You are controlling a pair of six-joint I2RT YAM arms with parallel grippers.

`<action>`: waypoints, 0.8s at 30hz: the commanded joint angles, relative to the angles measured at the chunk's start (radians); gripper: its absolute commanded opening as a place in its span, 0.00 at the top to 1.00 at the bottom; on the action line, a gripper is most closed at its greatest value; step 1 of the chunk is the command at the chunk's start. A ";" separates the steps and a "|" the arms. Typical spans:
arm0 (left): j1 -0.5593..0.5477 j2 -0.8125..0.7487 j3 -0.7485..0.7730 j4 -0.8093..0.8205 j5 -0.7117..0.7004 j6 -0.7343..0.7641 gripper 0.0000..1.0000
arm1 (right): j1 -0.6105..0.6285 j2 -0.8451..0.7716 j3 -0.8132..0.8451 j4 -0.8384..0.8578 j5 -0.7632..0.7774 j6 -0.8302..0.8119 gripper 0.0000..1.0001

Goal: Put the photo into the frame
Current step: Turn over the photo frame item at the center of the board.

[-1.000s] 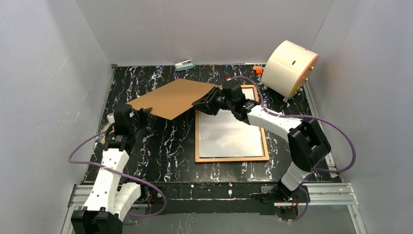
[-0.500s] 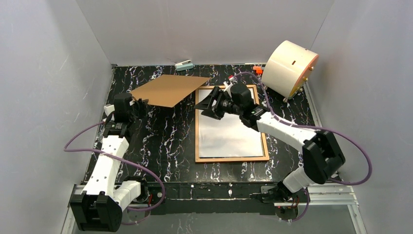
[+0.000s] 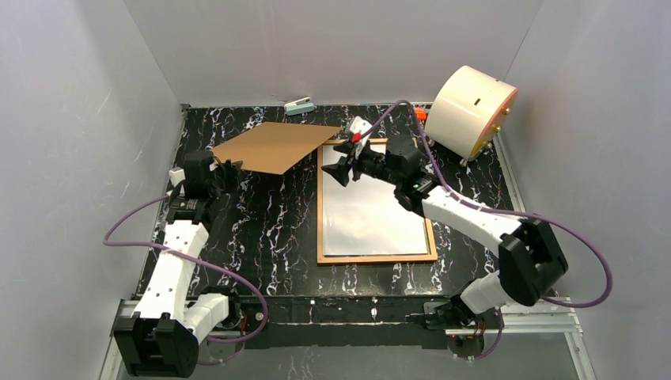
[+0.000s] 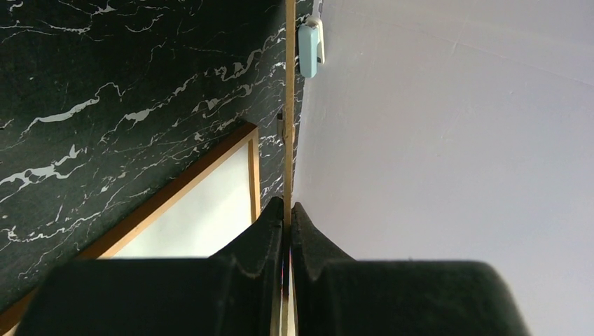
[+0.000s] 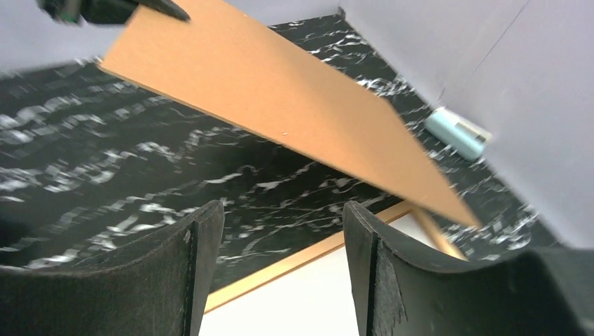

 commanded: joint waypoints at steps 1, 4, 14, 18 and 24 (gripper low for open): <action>0.004 -0.046 0.053 -0.005 0.021 0.002 1.00 | 0.004 0.095 0.016 0.160 -0.049 -0.398 0.29; 0.004 -0.057 0.053 -0.017 0.034 0.005 1.00 | 0.003 0.168 0.061 0.158 -0.069 -0.499 0.30; 0.003 -0.083 0.054 -0.056 0.056 0.013 1.00 | 0.004 0.342 0.162 0.257 -0.085 -0.676 0.32; 0.004 -0.089 0.051 -0.061 0.069 0.013 1.00 | 0.004 0.383 0.204 0.227 -0.120 -0.724 0.34; 0.004 -0.102 0.053 -0.070 0.070 0.011 1.00 | 0.011 0.405 0.241 0.131 -0.171 -0.791 0.49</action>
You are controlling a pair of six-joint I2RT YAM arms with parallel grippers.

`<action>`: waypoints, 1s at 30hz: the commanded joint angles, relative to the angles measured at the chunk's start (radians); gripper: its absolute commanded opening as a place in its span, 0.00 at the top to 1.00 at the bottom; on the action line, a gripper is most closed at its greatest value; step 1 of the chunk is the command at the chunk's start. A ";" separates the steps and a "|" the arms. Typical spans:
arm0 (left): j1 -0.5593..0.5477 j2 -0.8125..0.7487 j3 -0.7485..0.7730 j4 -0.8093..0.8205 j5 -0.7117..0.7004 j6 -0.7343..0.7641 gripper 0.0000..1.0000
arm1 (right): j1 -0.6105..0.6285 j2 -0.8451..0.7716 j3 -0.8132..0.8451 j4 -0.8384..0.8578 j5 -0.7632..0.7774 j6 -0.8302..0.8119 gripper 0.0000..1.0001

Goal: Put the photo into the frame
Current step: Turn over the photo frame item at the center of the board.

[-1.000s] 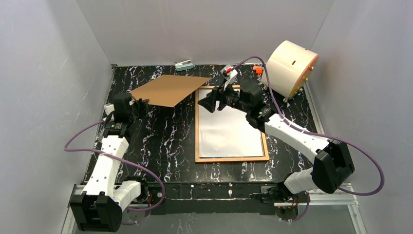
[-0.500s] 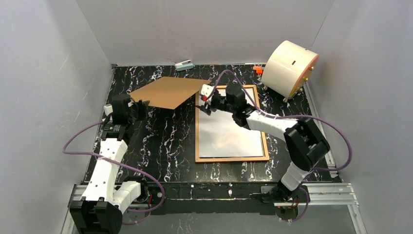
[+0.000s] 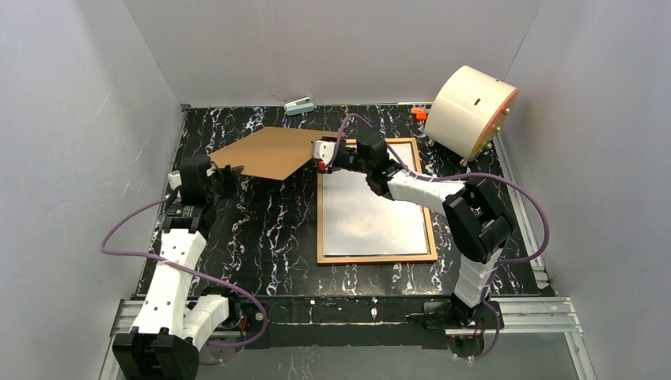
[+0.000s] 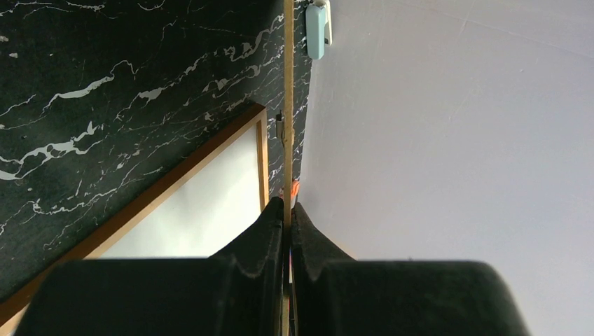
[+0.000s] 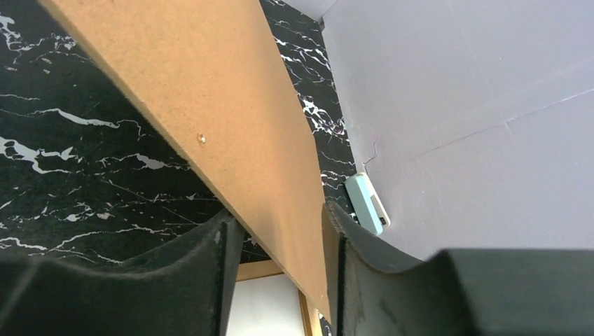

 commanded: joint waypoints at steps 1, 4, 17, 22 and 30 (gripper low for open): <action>0.004 -0.038 0.050 0.004 0.024 -0.009 1.00 | 0.012 0.009 0.047 -0.013 -0.047 -0.074 0.53; 0.003 -0.044 0.047 0.001 0.031 -0.009 1.00 | 0.022 0.019 0.070 -0.051 -0.054 -0.093 0.64; 0.003 -0.060 0.064 -0.013 0.043 -0.011 1.00 | 0.049 0.048 0.088 -0.029 -0.009 -0.170 0.99; 0.003 -0.058 0.130 -0.031 0.028 0.036 0.78 | 0.048 0.045 0.081 0.081 0.033 -0.185 0.99; 0.002 -0.038 0.219 -0.014 0.059 0.125 0.15 | 0.049 0.045 0.135 0.224 0.085 -0.171 0.99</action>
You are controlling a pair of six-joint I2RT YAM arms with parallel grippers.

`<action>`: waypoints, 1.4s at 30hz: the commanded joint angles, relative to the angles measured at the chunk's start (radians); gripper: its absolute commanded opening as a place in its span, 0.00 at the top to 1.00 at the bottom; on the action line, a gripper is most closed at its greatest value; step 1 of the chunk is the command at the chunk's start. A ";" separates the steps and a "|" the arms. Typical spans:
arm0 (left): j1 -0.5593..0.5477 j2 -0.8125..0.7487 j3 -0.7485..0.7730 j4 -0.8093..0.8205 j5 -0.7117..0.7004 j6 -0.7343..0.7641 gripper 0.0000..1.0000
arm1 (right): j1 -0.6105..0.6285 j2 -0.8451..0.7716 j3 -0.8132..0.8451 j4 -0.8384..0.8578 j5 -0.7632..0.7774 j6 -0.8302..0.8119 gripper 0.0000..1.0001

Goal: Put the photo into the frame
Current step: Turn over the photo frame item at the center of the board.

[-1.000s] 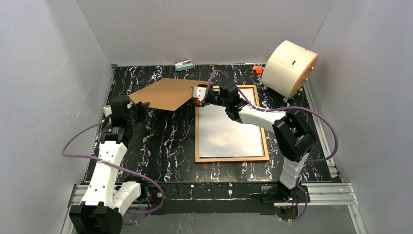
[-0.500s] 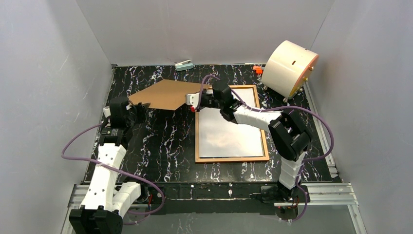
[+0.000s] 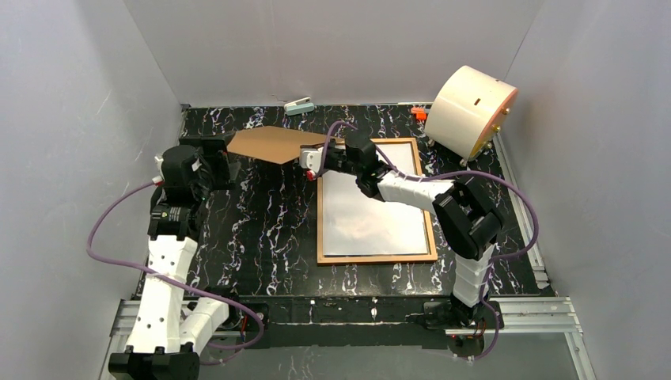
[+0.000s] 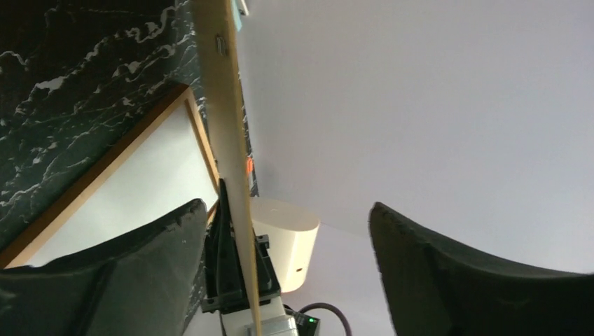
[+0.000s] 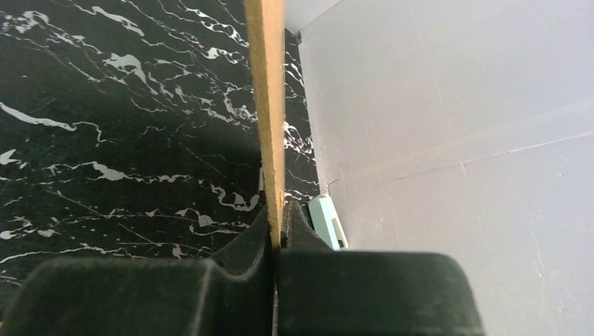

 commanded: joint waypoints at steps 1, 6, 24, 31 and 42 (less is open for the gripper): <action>0.000 0.014 0.088 0.015 0.031 0.093 0.05 | -0.004 -0.015 0.079 0.228 0.049 0.019 0.99; -0.001 0.037 0.175 0.168 0.131 0.227 0.02 | -0.006 -0.051 0.092 0.261 0.062 0.040 0.99; 0.000 0.080 0.430 0.221 0.294 0.677 0.02 | -0.100 -0.296 0.118 0.184 0.145 0.824 0.99; 0.000 0.086 0.381 0.198 0.272 0.730 0.02 | -0.126 -0.455 0.098 -0.087 0.200 1.193 0.99; 0.000 0.152 0.317 -0.035 0.098 1.076 0.02 | -0.250 -0.622 0.023 -0.506 0.132 1.531 0.99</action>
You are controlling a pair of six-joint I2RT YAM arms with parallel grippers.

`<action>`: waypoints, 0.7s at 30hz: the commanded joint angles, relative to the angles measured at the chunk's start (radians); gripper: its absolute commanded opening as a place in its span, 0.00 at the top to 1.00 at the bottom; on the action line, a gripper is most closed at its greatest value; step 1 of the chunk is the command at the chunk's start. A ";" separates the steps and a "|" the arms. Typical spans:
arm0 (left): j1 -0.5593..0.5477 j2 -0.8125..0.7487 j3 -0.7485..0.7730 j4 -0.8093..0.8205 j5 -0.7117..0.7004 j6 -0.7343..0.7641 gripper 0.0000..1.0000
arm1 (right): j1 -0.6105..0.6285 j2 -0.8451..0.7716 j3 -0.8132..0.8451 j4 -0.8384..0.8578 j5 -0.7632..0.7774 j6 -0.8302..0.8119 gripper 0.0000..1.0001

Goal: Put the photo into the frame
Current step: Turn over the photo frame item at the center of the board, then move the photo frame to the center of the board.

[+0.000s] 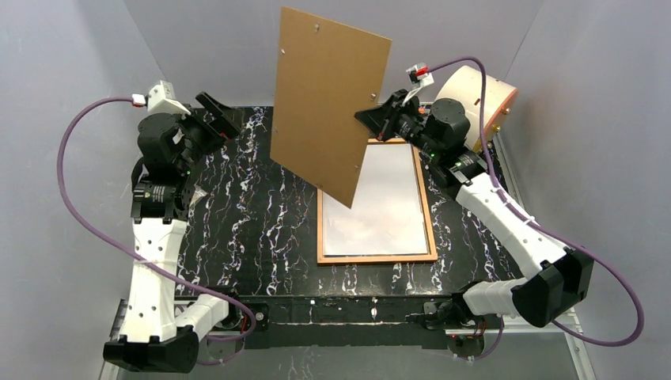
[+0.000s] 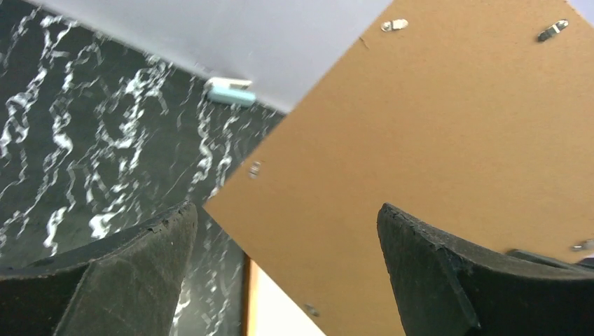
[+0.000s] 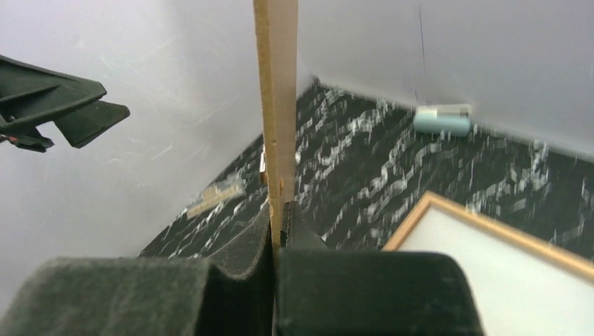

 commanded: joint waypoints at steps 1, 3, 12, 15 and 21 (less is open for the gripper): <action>0.001 0.029 -0.060 -0.073 -0.005 0.122 0.02 | -0.085 -0.054 0.012 -0.179 -0.141 0.168 0.99; -0.001 0.052 -0.096 -0.073 0.043 0.122 0.02 | -0.137 -0.049 0.035 -0.318 -0.266 0.192 0.99; 0.000 0.115 -0.264 -0.030 0.165 0.099 0.02 | -0.253 -0.105 -0.053 -0.617 -0.525 0.201 0.99; -0.001 0.164 -0.300 -0.012 0.248 0.093 0.02 | -0.301 -0.125 -0.059 -0.683 -0.574 0.190 0.99; -0.049 0.282 -0.354 0.005 0.291 0.078 0.04 | -0.423 -0.147 -0.013 -0.839 -0.599 0.140 0.99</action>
